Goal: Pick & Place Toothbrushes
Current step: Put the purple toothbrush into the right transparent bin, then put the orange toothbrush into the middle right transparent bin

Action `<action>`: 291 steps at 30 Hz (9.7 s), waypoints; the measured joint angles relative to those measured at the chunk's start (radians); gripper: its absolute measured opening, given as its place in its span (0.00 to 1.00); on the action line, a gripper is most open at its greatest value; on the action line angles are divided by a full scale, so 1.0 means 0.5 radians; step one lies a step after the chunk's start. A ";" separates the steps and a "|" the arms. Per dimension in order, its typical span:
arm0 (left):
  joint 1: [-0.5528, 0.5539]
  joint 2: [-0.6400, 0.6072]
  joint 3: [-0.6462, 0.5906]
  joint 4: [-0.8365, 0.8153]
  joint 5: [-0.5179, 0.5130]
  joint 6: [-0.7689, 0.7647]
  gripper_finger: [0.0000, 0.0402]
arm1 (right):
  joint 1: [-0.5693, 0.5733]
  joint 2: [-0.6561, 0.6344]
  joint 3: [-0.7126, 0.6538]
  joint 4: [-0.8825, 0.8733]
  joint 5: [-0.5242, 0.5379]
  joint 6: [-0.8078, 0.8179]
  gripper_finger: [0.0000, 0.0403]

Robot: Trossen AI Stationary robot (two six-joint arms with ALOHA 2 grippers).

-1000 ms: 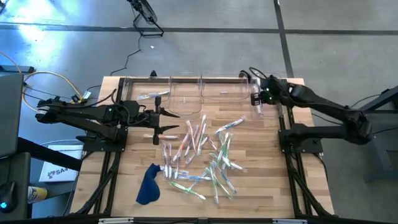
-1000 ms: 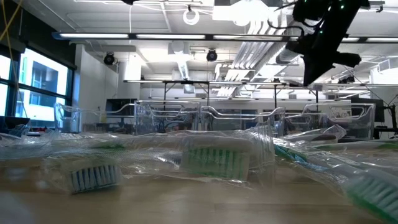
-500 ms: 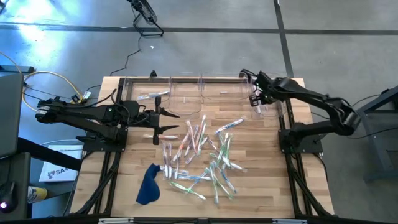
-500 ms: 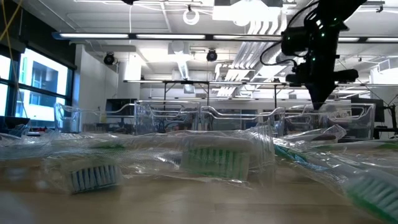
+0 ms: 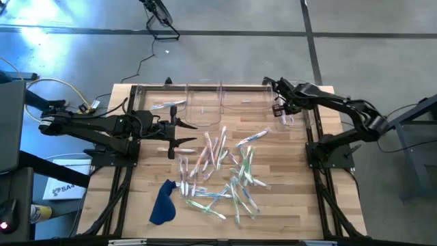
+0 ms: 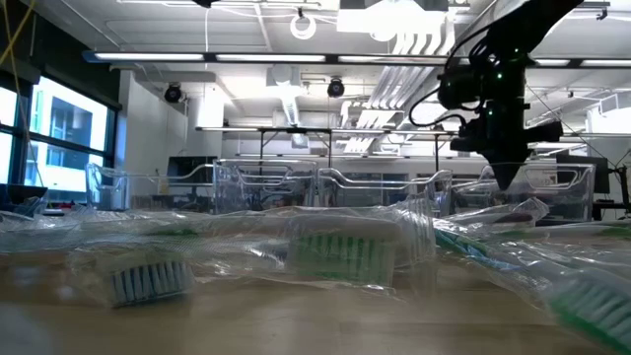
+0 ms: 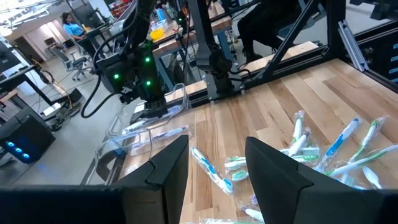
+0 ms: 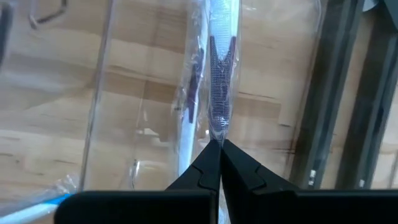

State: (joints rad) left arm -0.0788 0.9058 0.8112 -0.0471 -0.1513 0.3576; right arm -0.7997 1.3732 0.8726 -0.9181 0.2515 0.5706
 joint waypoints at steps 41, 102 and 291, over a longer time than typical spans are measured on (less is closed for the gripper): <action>0.000 0.000 0.000 -0.015 0.000 0.000 0.38 | 0.003 -0.398 0.000 -0.010 -0.189 -0.086 0.13; 0.000 -0.001 0.000 -0.004 0.104 -0.001 0.38 | 1.561 -0.849 0.000 0.850 -0.815 -0.351 0.00; 0.446 0.483 0.164 -1.530 0.163 -0.539 0.00 | 1.694 -0.639 -0.001 0.918 -0.552 -0.261 0.01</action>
State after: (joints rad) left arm 0.1440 1.1474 0.8933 -0.8120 -0.0700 0.0884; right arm 0.0475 1.0538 0.8722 -0.4589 -0.0246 0.4400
